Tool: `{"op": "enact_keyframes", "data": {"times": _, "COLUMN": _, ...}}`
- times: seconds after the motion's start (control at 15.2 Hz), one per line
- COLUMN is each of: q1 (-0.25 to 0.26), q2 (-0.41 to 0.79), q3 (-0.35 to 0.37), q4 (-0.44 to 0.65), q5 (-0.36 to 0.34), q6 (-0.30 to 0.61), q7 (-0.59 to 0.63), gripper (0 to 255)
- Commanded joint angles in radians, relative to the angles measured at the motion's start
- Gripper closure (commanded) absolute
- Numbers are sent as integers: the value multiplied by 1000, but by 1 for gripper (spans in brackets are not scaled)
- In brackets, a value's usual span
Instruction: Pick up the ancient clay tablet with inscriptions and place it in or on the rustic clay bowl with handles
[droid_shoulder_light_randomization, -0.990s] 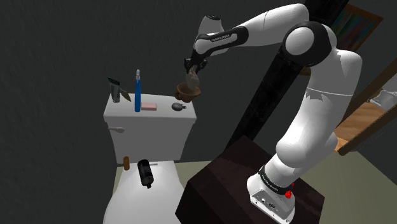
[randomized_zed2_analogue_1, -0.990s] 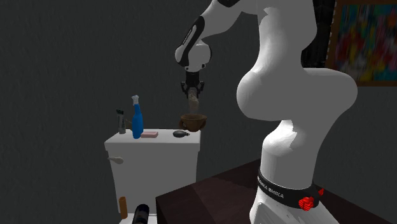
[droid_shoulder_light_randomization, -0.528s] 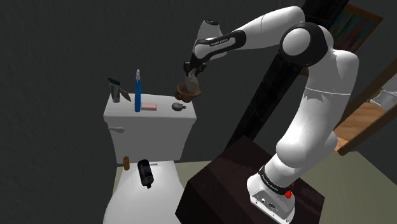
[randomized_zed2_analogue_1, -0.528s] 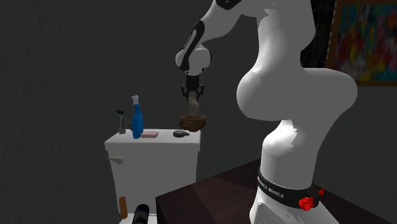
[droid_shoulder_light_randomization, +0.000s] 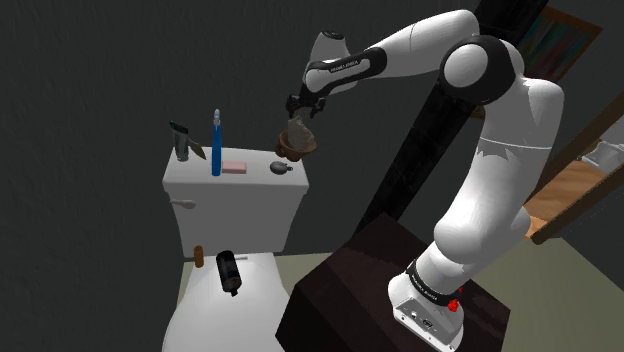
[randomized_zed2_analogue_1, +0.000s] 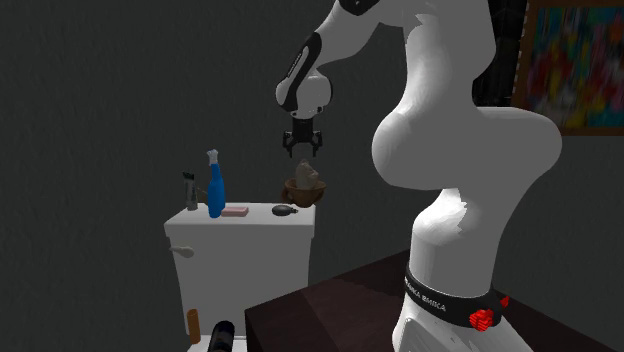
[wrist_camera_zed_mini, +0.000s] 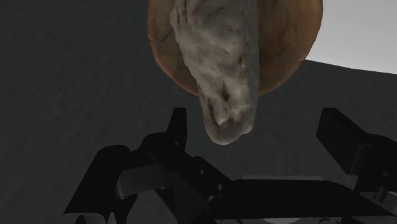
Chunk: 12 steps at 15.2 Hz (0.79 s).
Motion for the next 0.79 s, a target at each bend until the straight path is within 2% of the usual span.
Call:
{"op": "enact_keyframes", "data": {"times": 0.0, "q1": 0, "q2": 0, "q3": 0, "q4": 0, "q5": 0, "q6": 0, "q7": 0, "gripper": 0}}
{"op": "enact_keyframes", "data": {"times": 0.26, "q1": -5, "q2": -92, "q3": 14, "q4": -7, "q5": 27, "q6": -84, "q7": -17, "gripper": 0}}
{"op": "enact_keyframes", "data": {"times": 0.73, "q1": -5, "q2": -92, "q3": 13, "q4": -7, "q5": 28, "q6": -84, "q7": -17, "gripper": 0}}
